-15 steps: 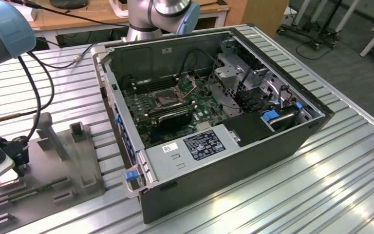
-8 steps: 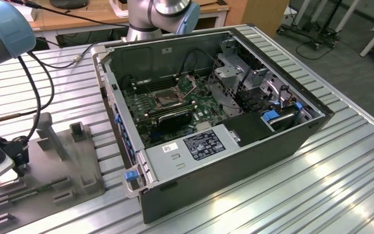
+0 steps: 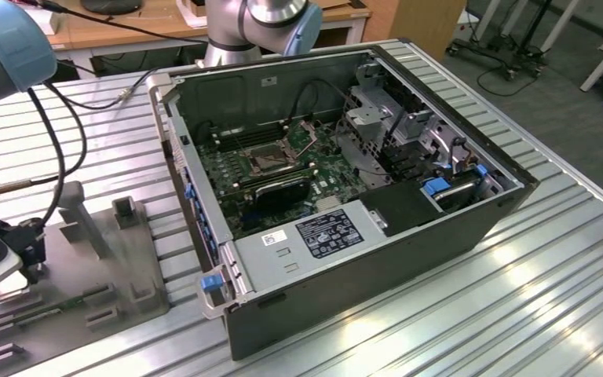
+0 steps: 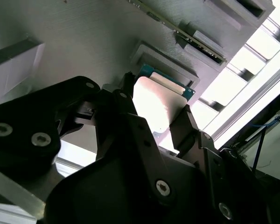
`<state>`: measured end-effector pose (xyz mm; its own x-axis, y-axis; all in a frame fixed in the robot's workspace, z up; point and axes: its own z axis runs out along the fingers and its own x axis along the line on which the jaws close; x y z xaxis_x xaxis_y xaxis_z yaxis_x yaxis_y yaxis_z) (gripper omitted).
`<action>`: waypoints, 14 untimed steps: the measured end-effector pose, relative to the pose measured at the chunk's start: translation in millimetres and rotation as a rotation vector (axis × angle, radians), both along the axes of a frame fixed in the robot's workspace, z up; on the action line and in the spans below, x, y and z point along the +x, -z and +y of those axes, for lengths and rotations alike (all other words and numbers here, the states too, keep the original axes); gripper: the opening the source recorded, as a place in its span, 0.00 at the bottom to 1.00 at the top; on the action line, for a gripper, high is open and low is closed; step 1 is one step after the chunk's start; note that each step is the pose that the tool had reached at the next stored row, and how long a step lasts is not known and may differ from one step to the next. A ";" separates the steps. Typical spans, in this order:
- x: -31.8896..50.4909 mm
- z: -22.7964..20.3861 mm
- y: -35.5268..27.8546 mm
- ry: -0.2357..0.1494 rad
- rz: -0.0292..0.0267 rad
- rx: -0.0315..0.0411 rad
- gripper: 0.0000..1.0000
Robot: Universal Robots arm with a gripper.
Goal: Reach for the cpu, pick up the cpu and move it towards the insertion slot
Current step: 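Pick up the cpu and move it towards the insertion slot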
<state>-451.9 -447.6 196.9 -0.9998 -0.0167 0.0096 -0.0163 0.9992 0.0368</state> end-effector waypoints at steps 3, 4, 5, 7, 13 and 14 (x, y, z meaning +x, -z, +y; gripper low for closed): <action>0.0 0.0 -3.8 0.000 0.0000 0.0001 0.55; 0.0 0.0 -5.3 0.000 -0.0001 0.0001 0.55; 0.0 0.0 -7.0 0.000 0.0000 0.0001 0.55; 0.0 0.0 -9.3 0.000 0.0000 0.0001 0.55; 0.0 0.0 -9.8 0.000 -0.0001 0.0001 0.55; 0.0 0.0 -9.9 0.000 -0.0001 0.0001 0.55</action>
